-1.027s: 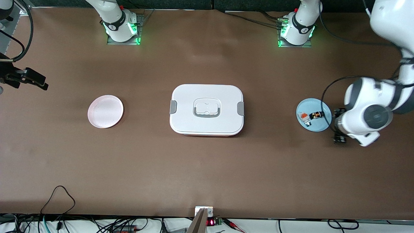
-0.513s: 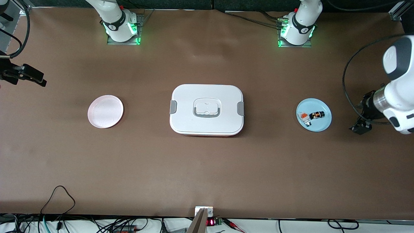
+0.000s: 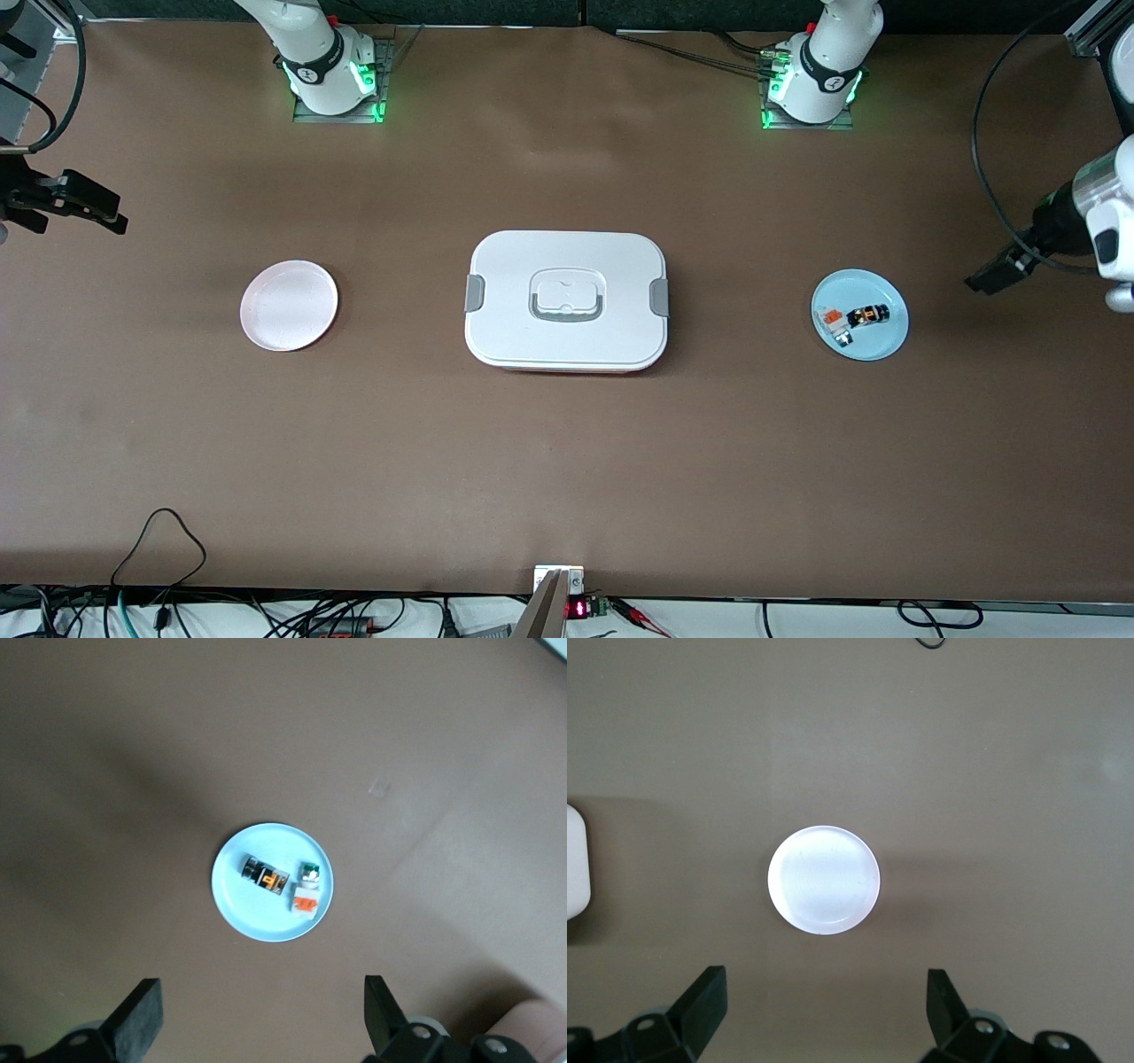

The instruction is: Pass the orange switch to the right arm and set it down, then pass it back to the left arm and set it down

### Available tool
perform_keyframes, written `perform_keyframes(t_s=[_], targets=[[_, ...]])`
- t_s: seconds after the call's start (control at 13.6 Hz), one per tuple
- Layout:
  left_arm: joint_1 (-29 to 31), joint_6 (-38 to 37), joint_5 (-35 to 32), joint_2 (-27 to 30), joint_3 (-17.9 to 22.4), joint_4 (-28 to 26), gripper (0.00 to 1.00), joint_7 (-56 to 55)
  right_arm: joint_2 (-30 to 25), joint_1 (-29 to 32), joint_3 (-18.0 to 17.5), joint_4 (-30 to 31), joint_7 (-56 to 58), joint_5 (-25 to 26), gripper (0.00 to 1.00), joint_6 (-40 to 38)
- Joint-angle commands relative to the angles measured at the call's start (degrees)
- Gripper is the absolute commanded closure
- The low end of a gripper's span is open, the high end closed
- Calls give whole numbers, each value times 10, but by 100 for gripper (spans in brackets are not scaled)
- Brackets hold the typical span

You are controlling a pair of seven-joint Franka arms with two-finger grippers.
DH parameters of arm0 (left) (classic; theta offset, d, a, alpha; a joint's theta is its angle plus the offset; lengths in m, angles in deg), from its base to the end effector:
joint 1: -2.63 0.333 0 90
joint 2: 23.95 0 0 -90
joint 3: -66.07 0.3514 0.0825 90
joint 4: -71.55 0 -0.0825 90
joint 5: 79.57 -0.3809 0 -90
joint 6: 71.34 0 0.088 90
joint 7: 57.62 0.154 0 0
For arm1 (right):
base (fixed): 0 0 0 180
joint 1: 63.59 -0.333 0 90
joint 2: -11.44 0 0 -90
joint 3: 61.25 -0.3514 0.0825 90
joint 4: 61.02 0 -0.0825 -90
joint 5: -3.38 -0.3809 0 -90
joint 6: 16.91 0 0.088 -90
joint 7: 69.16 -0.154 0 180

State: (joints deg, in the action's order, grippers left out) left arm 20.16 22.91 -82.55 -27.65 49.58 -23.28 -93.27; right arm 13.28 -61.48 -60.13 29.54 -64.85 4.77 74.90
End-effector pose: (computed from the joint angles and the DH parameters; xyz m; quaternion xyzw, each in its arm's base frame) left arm 0.5693 0.0222 0.5448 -0.9493 -0.3117 0.0294 0.0266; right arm 0.5631 -0.0353 0.5932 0.9999 0.0099 -0.0060 0.0121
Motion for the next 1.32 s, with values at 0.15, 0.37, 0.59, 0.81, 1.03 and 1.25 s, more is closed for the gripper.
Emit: perform_keyframes(t_s=[0.15,0.37,0.59,0.81,1.03,1.25], targets=[[-72,-48,53,53,84,-17,0,176,0,5,1,-46,-10,-2,0,-31],[-140,-74,81,103,182,-24,0,249,0,1,-3,-46,-9,0,0,-44],[-146,-36,69,122,182,-38,0,254,-1,1,-4,-46,-10,-3,0,-58],[-156,12,38,132,174,-79,0,303,-1,2,-4,-47,-10,-5,0,-58],[-151,7,39,131,175,-78,0,416,-1,2,-4,-46,-10,-6,0,-58],[-161,-3,42,110,179,-51,0,367,-1,3,-3,-46,-9,-3,0,-58]])
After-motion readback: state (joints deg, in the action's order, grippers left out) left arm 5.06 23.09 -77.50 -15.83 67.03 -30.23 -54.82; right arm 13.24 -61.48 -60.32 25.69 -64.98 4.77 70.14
